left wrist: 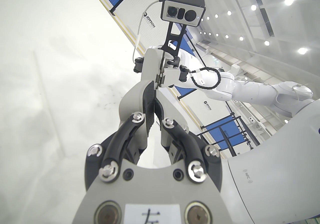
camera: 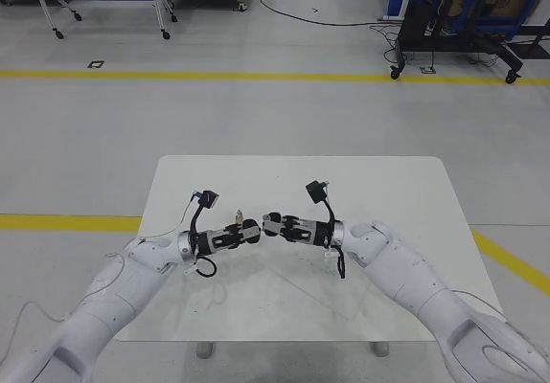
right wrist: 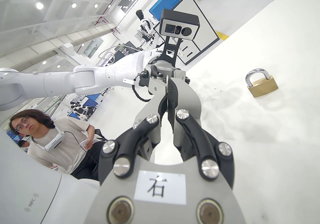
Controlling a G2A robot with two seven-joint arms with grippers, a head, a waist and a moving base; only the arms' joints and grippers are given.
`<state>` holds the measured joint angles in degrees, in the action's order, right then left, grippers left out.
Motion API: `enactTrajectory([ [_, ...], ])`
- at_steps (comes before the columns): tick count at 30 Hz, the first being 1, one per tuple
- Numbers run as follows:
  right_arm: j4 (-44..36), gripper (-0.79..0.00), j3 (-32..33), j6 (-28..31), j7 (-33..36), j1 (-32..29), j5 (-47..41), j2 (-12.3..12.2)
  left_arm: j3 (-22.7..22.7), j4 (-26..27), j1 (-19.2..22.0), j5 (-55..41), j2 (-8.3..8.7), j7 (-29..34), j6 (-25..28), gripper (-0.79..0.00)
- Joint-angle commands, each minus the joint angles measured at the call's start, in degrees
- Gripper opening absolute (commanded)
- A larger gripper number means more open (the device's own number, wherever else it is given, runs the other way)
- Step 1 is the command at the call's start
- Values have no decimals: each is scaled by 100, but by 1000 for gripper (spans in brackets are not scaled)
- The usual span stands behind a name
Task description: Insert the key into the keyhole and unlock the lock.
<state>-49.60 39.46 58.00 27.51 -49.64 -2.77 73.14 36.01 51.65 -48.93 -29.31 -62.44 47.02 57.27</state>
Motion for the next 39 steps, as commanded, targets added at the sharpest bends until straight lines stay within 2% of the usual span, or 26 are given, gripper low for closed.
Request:
enactTrajectory([
  [1, 2, -785, 22, 0, 9, -3, 33, 6, -21, 40, -8, -158, 1, 71, -72, -616],
  [6, 27, -785, 42, 0, 45, -11, 38, 37, -59, 193, -23, -836, 31, 378, -378, -428],
  [9, 49, -785, 56, 0, 82, -4, 32, 54, -61, 248, -15, -1055, 61, 504, -504, -422],
  [11, 64, -785, 68, 0, 103, -1, 27, 64, -62, 280, -20, -1155, 79, 557, -556, -449],
  [16, 104, -785, 106, 0, 140, 4, 3, 87, -66, 336, -21, -1270, 116, 620, -620, -582],
  [27, 169, -785, 195, 0, 263, 8, -60, 127, -108, 380, -11, -1314, 158, 645, -644, -659],
  [33, 211, -785, 241, 0, 305, 9, -94, 154, -148, 358, 8, -1240, 166, 606, -606, -785],
  [39, 257, -785, 279, 0, 358, 4, -139, 182, -201, 293, 33, -1203, 155, 576, -576, -785],
])
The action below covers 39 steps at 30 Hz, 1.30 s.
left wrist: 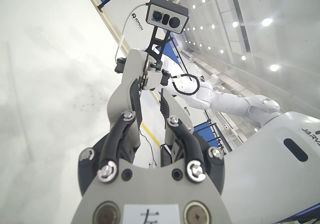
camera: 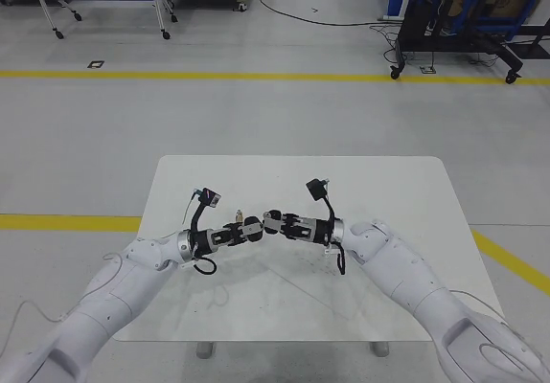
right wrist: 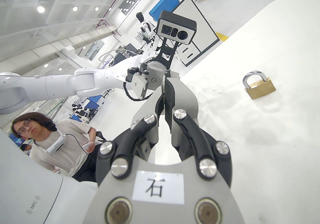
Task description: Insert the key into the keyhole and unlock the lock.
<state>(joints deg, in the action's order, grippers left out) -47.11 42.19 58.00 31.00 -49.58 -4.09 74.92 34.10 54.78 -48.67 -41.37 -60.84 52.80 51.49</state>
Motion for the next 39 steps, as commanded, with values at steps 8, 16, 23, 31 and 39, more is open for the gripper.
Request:
enactTrajectory([
  [8, 33, -785, 49, 0, 85, -20, 1, 35, -87, -115, 61, 53, -54, -16, 15, -785],
  [16, 46, -785, 101, 0, 143, -37, -6, 62, -126, -239, 113, 110, -98, -28, 27, -785],
  [23, 46, -785, 157, 0, 188, -61, 3, 74, -147, -363, 152, 214, -152, -69, 68, -785],
  [31, 52, -785, 228, 0, 249, -85, -8, 81, -86, -535, 191, 258, -192, -141, 140, -785],
  [39, 52, -785, 288, 0, 349, -97, -46, 88, -11, -587, 181, 296, -211, -173, 173, -785],
])
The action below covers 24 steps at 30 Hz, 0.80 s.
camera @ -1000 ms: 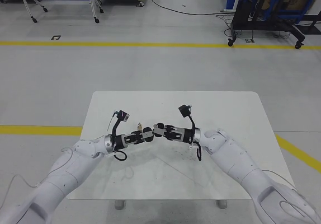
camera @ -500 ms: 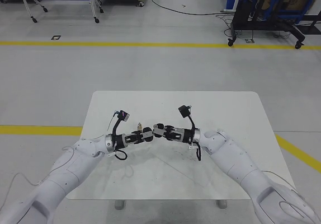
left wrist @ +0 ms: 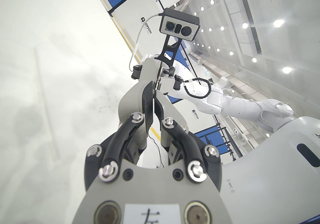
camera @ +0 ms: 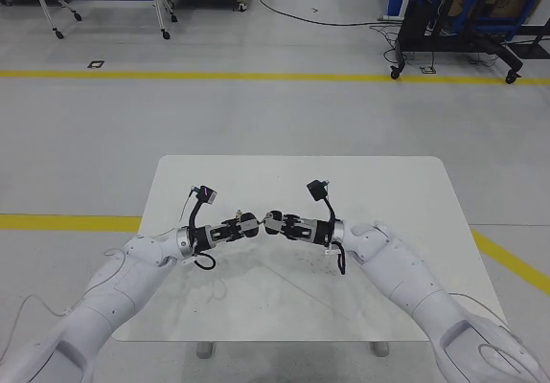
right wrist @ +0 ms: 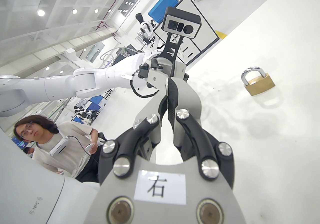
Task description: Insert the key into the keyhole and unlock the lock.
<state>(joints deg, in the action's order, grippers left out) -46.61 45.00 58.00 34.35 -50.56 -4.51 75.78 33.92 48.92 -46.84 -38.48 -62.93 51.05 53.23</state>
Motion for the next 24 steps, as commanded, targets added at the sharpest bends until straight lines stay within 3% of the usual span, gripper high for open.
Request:
enactTrajectory([
  [1, 5, -785, 13, 0, 24, 2, -9, 3, 14, -4, -2, 25, -4, -2, 2, -785],
  [4, 11, -785, 31, 0, 53, 5, -20, 9, 32, 9, -10, 63, -9, -17, 17, -782],
  [8, 21, -785, 52, 0, 89, 8, -35, 19, 48, 57, -30, 122, -3, -43, 43, -517],
  [11, 24, -785, 68, 0, 105, 8, -34, 26, 60, 90, -48, 145, 5, -61, 61, -483],
  [17, 32, -785, 81, 0, 149, 11, -28, 46, 65, 144, -68, 202, 24, -73, 73, -514],
  [21, 41, -785, 77, 0, 178, 13, -27, 63, 58, 163, -75, 228, 27, -70, 70, -625],
  [24, 58, -785, 82, 0, 191, 16, -39, 74, 55, 165, -73, 240, 27, -68, 68, -659],
])
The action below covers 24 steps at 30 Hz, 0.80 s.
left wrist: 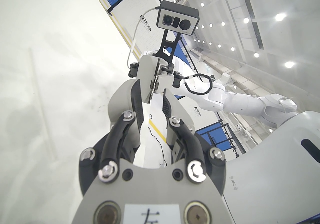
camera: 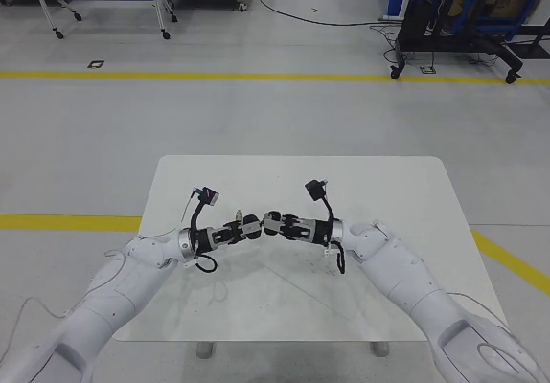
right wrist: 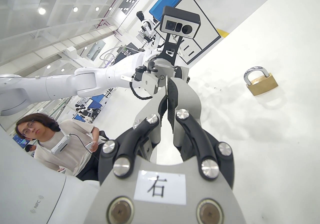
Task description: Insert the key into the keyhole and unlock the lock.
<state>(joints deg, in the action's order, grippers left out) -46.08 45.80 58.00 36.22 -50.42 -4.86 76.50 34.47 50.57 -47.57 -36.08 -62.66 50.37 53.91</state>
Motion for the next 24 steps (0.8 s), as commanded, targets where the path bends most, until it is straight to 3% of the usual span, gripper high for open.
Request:
enactTrajectory([
  [1, 10, -785, 2, 0, 16, 3, -1, 7, -1, 0, 0, 1, 0, -1, 1, -671],
  [6, 30, -785, 8, 0, 46, -2, -9, 23, 10, -15, -5, -20, -1, -16, 16, -711],
  [7, 34, -785, 11, 0, 54, -2, -14, 26, 16, -34, -5, -24, -1, -17, 17, -785],
  [22, -23, -782, 102, 0, 130, -78, -5, 30, 32, -66, 1, 97, -27, -74, 74, -785],
  [23, -34, -582, 116, 0, 127, -85, 0, 27, 31, -58, 1, 111, -26, -80, 80, -785],
  [24, -47, -446, 132, 0, 126, -95, 4, 22, 36, -56, -1, 117, -23, -93, 93, -785],
])
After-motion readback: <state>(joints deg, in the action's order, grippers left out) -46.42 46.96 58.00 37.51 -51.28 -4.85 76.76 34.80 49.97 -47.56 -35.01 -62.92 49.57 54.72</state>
